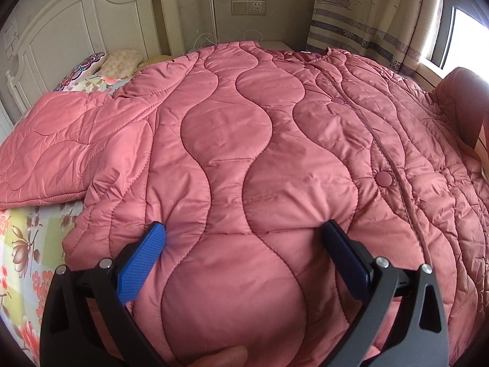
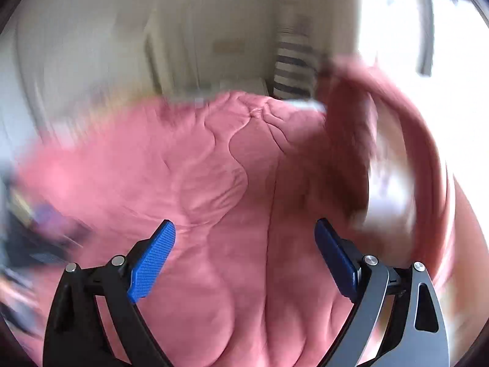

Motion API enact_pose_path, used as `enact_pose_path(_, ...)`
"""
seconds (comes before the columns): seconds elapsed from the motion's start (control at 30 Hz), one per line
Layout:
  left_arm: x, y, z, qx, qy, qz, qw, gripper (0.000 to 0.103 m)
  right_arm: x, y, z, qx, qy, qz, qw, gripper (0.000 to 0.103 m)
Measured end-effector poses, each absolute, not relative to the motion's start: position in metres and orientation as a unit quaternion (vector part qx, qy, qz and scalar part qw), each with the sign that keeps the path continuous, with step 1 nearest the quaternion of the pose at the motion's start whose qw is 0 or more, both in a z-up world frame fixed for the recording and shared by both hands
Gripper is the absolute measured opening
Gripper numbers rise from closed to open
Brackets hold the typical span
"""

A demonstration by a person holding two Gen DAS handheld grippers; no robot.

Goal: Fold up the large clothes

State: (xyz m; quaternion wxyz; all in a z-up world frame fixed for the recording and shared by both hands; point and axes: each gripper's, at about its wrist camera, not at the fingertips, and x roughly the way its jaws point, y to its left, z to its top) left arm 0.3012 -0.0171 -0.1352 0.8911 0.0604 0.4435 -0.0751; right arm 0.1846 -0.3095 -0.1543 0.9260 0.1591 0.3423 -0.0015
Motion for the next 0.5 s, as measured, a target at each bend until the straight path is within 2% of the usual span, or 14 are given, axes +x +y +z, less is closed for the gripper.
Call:
enact_pose_path(0.03, 0.301, -0.017, -0.135, 0.061, 0.444, -0.075, 0.891, 0.101, 0.165, -0.333, -0.161, 0.256, 0.322, 0.008, 0.911, 0.091)
enact_pose_path(0.13, 0.301, -0.017, -0.135, 0.060, 0.443, -0.075, 0.891, 0.101, 0.135, -0.388, -0.183, 0.441, 0.269, -0.012, 0.856, 0.091)
enact_pose_path(0.23, 0.301, -0.017, -0.135, 0.059, 0.443, -0.076, 0.891, 0.101, 0.124, -0.410, -0.179, 0.495, 0.218, -0.027, 0.840, 0.091)
enact_pose_path(0.37, 0.297, -0.021, -0.130, 0.067, 0.447, -0.076, 0.889, 0.101, 0.136, -0.429, -0.139, 0.478, 0.157, -0.058, 0.862, 0.092)
enact_pose_path(0.5, 0.297, -0.044, -0.091, 0.087, 0.438, -0.138, 0.884, 0.101, 0.155, -0.468, -0.129, 0.548, 0.120, -0.075, 0.824, 0.092)
